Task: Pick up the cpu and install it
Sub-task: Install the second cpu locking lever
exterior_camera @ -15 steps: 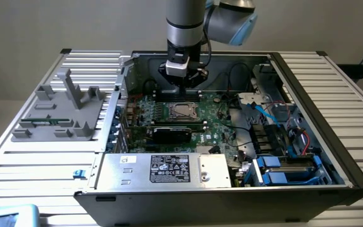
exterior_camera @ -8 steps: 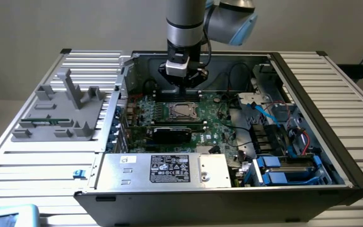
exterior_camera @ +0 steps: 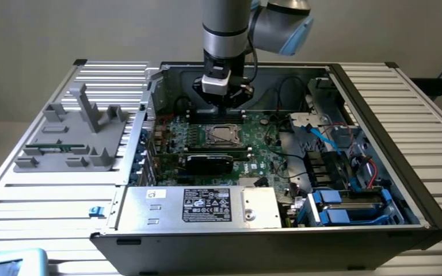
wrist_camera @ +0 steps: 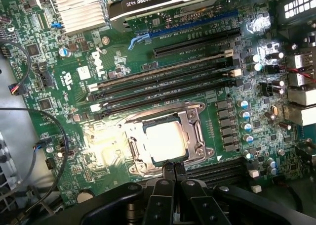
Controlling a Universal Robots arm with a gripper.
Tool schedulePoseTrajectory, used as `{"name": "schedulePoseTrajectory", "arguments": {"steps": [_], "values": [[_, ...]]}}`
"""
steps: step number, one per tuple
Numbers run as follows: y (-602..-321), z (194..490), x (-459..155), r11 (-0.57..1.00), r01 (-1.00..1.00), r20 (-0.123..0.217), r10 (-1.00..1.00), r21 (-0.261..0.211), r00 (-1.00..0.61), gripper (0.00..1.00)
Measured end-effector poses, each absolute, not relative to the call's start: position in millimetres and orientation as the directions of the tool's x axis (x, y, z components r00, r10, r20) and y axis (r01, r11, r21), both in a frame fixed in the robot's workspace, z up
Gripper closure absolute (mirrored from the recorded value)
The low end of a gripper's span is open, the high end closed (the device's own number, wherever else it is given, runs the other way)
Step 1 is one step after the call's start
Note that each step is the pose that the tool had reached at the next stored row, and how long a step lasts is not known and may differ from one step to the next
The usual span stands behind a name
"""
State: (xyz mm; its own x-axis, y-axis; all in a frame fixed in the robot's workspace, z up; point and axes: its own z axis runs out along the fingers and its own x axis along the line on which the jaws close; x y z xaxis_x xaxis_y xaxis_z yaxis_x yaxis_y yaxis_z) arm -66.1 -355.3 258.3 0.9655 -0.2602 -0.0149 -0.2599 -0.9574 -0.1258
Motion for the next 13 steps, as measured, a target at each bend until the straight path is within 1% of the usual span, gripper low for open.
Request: {"name": "schedulePoseTrajectory", "arguments": {"steps": [7,13], "values": [[-372,258,-66,-0.956,-0.26,-0.022,-0.26,-0.136,0.965,0.88],[-390,258,-67,-0.952,-0.261,-0.031,-0.259,-0.158,0.965,0.88]]}}
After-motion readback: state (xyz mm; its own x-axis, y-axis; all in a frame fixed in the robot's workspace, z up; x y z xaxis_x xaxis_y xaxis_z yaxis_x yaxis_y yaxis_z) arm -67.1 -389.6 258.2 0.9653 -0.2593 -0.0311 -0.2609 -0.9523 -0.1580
